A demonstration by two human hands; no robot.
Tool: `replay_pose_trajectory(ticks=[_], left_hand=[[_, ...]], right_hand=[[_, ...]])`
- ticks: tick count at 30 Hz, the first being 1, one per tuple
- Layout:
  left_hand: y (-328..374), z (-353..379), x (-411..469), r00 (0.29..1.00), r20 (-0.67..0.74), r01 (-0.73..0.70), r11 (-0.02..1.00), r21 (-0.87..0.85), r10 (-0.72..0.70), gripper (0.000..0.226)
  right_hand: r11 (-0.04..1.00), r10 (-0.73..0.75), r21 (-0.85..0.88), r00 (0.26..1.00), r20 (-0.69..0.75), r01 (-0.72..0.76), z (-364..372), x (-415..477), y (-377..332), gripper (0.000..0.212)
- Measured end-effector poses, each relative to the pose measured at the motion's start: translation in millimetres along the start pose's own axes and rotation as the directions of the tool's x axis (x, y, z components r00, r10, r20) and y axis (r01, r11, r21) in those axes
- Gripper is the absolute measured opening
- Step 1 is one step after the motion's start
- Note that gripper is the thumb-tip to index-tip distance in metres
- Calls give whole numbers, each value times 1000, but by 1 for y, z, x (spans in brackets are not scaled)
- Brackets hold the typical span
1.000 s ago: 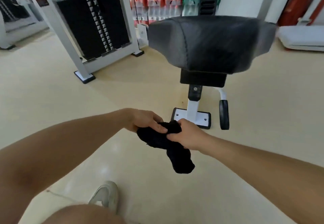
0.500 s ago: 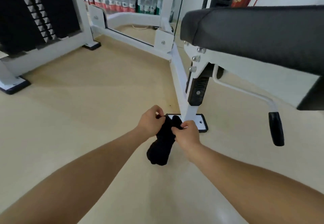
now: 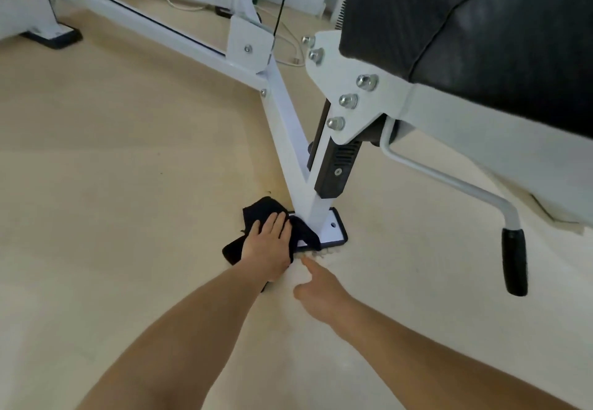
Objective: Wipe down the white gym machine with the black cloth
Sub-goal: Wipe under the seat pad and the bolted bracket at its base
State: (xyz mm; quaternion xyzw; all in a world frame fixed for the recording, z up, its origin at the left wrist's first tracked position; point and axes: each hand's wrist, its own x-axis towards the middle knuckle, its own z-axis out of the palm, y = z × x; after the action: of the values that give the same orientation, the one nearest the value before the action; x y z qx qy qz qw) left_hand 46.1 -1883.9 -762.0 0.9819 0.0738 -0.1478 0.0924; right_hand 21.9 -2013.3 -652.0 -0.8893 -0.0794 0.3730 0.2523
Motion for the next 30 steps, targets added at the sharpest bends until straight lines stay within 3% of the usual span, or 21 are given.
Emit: replay_pose_trajectory(ticks=[5, 10, 12, 14, 16, 18, 22, 24, 26, 28, 30], left_hand=[[4, 1, 10, 998, -57, -27, 999, -26, 26, 67], [0, 15, -14, 946, -165, -285, 958, -23, 278, 54], [1, 20, -28, 934, -149, -349, 921, -175, 326, 47], [-4, 26, -40, 937, -174, -347, 854, -387, 302, 48], [-8, 24, -50, 900, -396, -372, 796, -477, 183, 44], [-6, 14, -55, 811, -583, -381, 787, -485, 33, 34], [-5, -11, -45, 739, -672, -297, 870, -393, -51, 32], [-9, -14, -38, 846, -532, -158, 935, -317, -37, 36], [-11, -8, -37, 971, -237, -44, 973, -226, -11, 53], [-6, 0, -37, 999, -24, -30, 995, -94, 27, 73], [4, 6, -35, 997, 12, -77, 997, -11, 77, 80]], right_hand=[[997, 71, -11, 997, 15, -71, 3, 10, 8, 68], [999, 36, 8, 999, -5, -35, 3, 23, 10, 72], [1000, 10, 22, 1000, 15, -10, 9, 30, 11, 74], [1000, 12, 6, 999, 46, -13, 17, 34, 9, 72], [999, -22, -37, 1000, 8, 23, 27, 40, 9, 62], [998, -57, -33, 989, -137, 53, 32, 45, 10, 43], [986, -1, 150, 887, -463, 79, 12, 62, 3, 18], [984, 0, 142, 808, -589, 103, -6, 73, 0, 14], [990, 21, 118, 746, -666, 78, -18, 89, 6, 11], [996, 29, 84, 762, -647, 33, -19, 105, 20, 15], [999, 23, -15, 816, -577, -39, -13, 113, 27, 12]])
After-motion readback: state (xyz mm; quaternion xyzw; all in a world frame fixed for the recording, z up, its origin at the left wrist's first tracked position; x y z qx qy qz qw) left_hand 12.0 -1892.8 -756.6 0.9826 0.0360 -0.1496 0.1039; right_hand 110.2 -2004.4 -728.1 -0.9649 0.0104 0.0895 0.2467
